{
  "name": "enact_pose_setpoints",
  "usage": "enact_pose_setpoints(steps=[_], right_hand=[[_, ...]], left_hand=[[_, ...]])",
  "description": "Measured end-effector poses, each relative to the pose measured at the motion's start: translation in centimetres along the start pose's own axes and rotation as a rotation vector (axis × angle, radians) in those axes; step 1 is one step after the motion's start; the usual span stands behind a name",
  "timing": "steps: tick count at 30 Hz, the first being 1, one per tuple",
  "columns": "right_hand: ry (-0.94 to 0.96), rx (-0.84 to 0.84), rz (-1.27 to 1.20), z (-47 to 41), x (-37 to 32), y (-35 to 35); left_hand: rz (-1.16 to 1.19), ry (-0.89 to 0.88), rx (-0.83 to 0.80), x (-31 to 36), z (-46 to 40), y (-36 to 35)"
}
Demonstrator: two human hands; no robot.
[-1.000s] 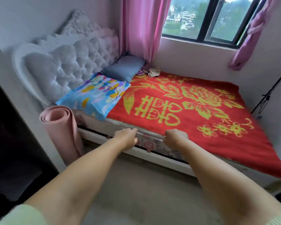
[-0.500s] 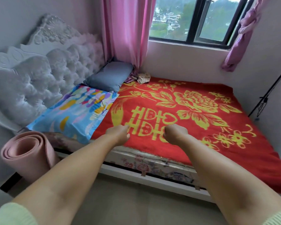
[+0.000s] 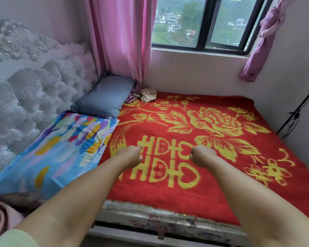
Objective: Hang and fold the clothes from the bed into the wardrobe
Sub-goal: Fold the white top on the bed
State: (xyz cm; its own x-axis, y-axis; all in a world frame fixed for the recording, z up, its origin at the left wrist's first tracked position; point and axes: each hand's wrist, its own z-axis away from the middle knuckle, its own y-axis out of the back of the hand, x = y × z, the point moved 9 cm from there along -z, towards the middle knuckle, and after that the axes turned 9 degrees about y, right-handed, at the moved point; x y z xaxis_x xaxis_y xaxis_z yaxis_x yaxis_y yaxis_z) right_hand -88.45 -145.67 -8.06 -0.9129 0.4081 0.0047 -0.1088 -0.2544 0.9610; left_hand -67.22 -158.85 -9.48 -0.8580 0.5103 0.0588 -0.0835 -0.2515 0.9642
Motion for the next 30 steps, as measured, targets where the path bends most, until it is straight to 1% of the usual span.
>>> enact_pose_setpoints(steps=[5,12,15,18,23,26,30], right_hand=[[-0.007,0.014,0.006,-9.2,3.3,2.3],[0.038,-0.071,0.053,-23.2,7.6,4.2],[0.073,-0.124,0.068,-27.3,7.5,2.9],[0.105,-0.152,0.070,-31.0,6.9,1.2],[0.108,-0.214,0.041,-35.6,7.5,-0.5],[0.085,-0.229,0.022,-40.1,8.5,-1.0],[0.079,-0.202,0.013,-48.8,9.1,-2.6]], left_hand=[[0.005,0.039,0.007,0.1,-9.4,2.2],[0.098,0.101,-0.008,2.1,-22.0,4.5],[0.069,0.115,-0.061,2.2,-25.1,3.0],[0.083,0.167,-0.112,0.8,-28.7,1.9],[0.101,0.194,-0.158,-0.4,-34.5,0.6],[0.102,0.155,-0.166,-0.3,-40.3,-0.1],[0.150,0.128,-0.201,-0.8,-50.0,-3.1]])
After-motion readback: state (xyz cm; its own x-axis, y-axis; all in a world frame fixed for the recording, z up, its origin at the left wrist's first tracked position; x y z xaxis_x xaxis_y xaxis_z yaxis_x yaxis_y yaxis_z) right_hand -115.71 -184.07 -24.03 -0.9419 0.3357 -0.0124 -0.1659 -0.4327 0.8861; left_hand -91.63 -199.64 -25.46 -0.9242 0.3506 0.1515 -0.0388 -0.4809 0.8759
